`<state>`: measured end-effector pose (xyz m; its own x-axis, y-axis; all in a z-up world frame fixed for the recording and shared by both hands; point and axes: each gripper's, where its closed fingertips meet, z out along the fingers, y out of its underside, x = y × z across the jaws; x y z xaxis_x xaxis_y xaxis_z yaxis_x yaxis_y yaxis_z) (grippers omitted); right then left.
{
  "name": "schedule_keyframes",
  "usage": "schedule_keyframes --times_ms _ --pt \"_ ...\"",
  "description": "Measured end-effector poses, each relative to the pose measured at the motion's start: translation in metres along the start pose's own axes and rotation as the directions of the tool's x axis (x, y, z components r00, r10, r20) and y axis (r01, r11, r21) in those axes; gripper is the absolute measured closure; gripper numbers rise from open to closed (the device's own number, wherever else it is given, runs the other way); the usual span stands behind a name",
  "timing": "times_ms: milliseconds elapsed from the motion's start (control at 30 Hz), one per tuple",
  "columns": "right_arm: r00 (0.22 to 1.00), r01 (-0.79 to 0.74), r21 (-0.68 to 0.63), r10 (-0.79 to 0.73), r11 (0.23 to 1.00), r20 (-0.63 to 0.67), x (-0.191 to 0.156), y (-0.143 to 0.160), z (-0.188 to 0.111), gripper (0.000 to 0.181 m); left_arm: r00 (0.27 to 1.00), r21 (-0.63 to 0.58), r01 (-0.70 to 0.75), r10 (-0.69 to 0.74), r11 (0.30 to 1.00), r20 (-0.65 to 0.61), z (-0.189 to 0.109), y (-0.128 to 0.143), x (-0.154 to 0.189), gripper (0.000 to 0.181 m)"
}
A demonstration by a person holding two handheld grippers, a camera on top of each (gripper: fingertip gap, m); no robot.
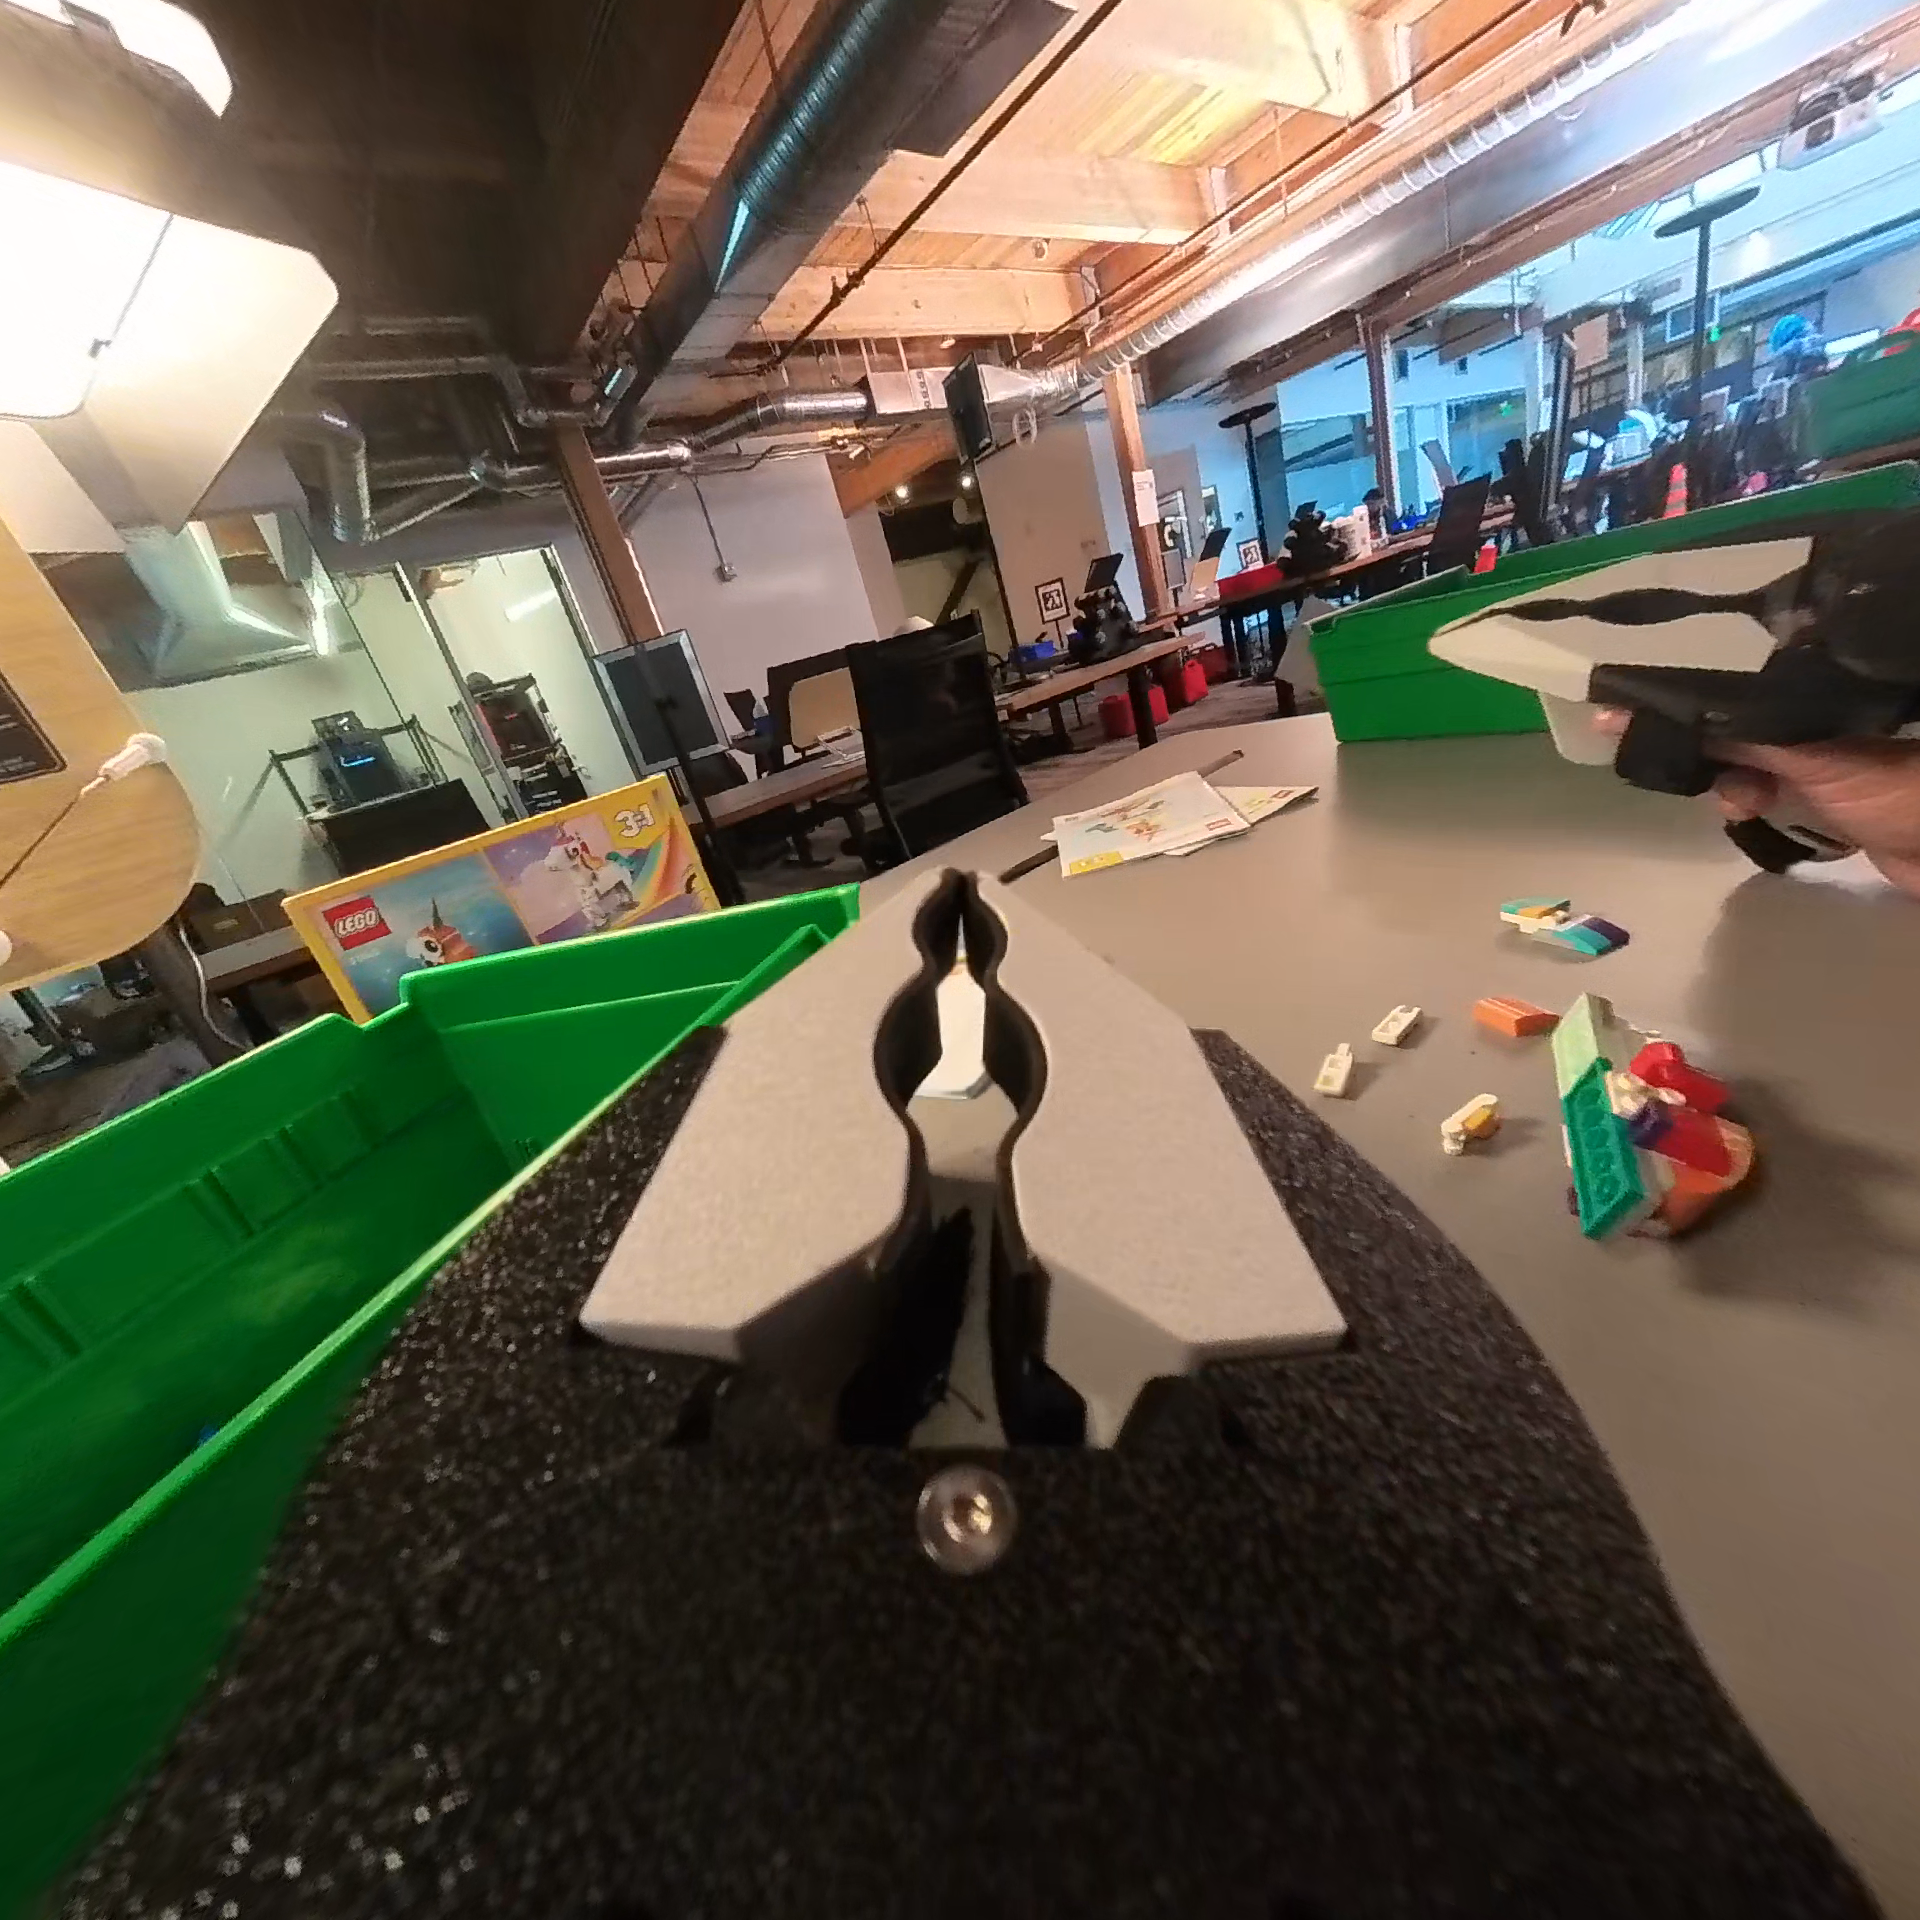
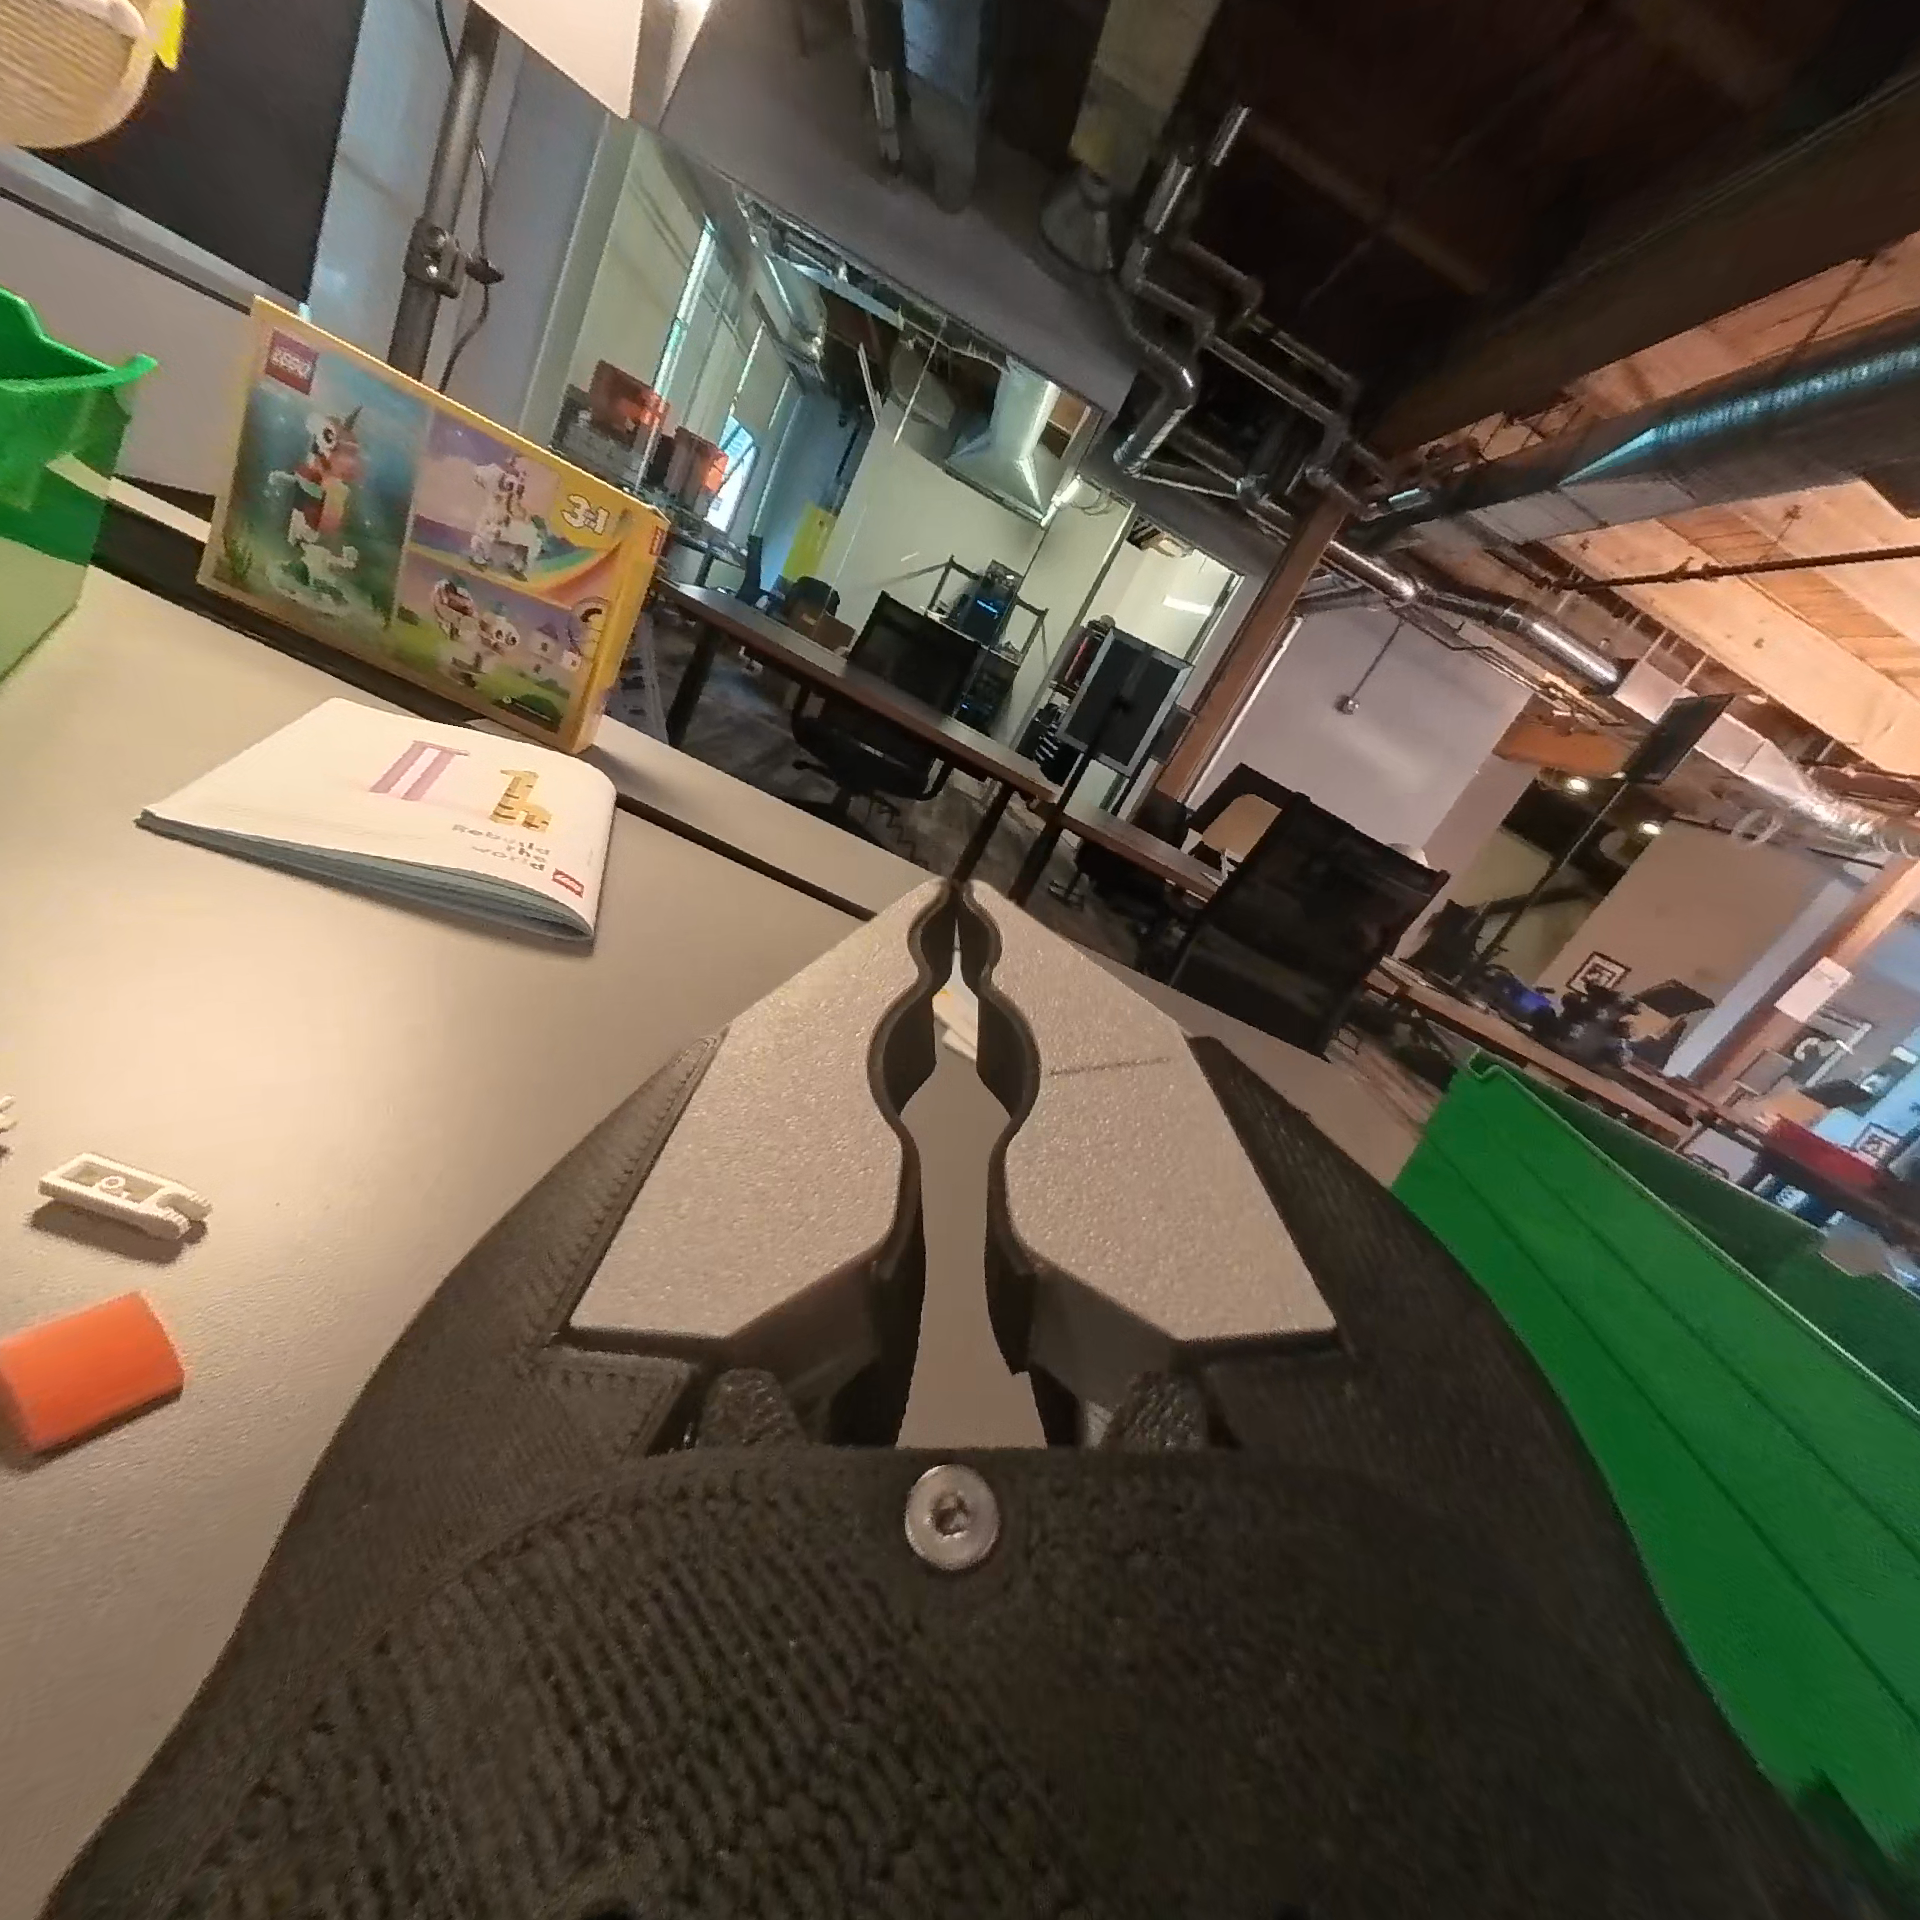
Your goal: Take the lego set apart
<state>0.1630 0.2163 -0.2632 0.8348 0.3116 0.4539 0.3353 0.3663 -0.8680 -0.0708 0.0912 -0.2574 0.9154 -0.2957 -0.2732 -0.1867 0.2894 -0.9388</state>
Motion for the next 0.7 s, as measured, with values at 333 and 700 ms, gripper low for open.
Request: schedule_keyframes --times_ms 333,700 --pt "0.997 -0.018 -0.09 0.025 0.996 0.074 0.006 0.012 0.002 0.181 0.954 0.079 0.04 -0.014 0.996 -0.299 0.029 -0.003 0.046 0.181" --pt "0.783 -0.223 -0.587 0.502 0.778 0.368 -0.048 0.055 -0.049 0.145 0.936 0.072 0.134 -0.102 0.988 -0.336 0.022 -0.008 0.049 0.161"
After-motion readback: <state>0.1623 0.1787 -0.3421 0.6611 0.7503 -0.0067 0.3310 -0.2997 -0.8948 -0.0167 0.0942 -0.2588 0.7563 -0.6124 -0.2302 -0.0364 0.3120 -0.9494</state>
